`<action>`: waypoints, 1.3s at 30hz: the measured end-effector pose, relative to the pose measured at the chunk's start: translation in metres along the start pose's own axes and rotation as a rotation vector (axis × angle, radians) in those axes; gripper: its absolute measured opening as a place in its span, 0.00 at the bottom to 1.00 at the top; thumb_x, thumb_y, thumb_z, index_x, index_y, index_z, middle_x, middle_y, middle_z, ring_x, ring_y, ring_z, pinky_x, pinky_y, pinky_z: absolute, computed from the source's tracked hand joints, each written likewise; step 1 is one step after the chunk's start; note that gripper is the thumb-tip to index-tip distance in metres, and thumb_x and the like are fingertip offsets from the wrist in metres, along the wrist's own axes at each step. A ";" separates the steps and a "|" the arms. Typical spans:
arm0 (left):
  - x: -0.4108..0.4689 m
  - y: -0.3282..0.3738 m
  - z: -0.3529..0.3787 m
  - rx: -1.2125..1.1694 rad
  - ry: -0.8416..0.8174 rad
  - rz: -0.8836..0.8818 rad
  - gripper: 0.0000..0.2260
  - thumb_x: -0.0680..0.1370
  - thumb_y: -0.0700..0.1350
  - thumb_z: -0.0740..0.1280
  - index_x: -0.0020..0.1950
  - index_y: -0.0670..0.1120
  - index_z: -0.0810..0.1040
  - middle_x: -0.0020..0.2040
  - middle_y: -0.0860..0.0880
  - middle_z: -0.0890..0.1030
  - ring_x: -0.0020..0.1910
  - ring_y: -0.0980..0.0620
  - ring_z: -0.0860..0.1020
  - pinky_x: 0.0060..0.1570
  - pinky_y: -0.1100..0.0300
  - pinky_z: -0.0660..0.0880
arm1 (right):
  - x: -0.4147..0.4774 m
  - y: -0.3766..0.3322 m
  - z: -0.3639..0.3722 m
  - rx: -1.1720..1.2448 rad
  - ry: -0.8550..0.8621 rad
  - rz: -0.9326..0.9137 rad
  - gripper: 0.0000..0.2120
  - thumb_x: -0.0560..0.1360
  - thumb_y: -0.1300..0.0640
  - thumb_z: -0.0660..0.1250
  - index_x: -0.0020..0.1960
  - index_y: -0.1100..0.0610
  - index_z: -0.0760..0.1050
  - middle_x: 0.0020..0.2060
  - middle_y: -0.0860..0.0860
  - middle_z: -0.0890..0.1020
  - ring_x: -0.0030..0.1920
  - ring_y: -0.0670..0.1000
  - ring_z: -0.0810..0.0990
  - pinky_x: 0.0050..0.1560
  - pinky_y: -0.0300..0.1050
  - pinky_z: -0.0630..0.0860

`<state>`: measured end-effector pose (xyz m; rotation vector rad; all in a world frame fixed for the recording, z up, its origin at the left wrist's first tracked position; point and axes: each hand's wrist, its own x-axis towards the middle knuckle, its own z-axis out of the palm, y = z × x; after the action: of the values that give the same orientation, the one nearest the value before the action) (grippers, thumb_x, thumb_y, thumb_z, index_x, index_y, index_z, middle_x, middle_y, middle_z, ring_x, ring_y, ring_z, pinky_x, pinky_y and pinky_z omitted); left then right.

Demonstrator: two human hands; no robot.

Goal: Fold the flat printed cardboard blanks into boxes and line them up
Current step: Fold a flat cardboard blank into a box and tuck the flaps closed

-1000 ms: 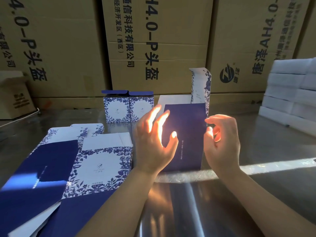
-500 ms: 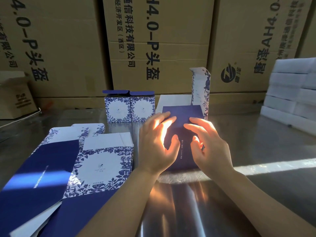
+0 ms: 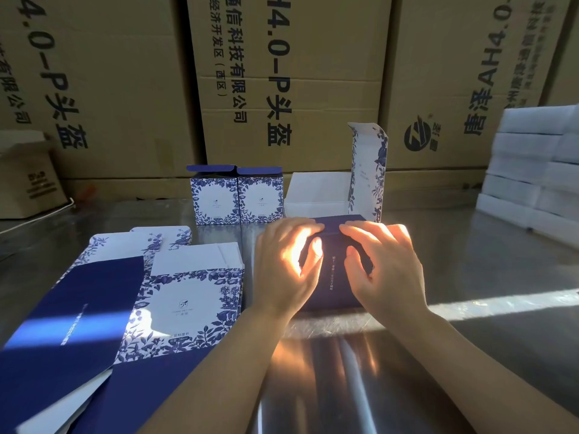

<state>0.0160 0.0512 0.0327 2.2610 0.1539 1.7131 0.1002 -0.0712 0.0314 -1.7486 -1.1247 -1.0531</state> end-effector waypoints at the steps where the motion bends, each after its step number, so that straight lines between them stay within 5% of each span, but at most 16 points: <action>1: 0.000 0.000 0.000 -0.002 -0.004 -0.001 0.12 0.76 0.46 0.60 0.50 0.45 0.81 0.49 0.52 0.81 0.51 0.54 0.73 0.56 0.62 0.65 | 0.000 0.000 0.001 -0.014 0.037 -0.038 0.14 0.73 0.58 0.61 0.54 0.56 0.81 0.51 0.48 0.83 0.51 0.49 0.72 0.48 0.43 0.72; 10: -0.002 0.004 0.001 0.032 -0.007 0.014 0.10 0.76 0.46 0.60 0.48 0.44 0.80 0.47 0.51 0.80 0.48 0.49 0.75 0.52 0.54 0.69 | 0.002 0.000 0.003 -0.064 0.109 -0.098 0.11 0.75 0.52 0.63 0.50 0.54 0.82 0.45 0.48 0.82 0.50 0.49 0.71 0.51 0.44 0.63; 20: -0.001 0.008 0.002 0.063 -0.011 0.064 0.09 0.76 0.45 0.60 0.45 0.43 0.78 0.44 0.50 0.80 0.46 0.52 0.72 0.49 0.56 0.66 | 0.005 -0.001 0.002 -0.086 0.109 -0.064 0.09 0.75 0.51 0.64 0.45 0.51 0.82 0.44 0.47 0.80 0.49 0.50 0.69 0.50 0.42 0.58; 39: -0.001 0.005 0.002 0.045 0.041 0.170 0.09 0.76 0.43 0.62 0.43 0.40 0.79 0.43 0.47 0.80 0.44 0.49 0.73 0.46 0.53 0.69 | 0.004 -0.003 -0.001 0.011 0.135 -0.048 0.07 0.73 0.50 0.67 0.44 0.49 0.84 0.42 0.45 0.80 0.49 0.48 0.71 0.54 0.42 0.59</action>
<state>0.0174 0.0457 0.0330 2.3314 0.0084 1.8591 0.0987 -0.0698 0.0363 -1.6236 -1.0908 -1.1739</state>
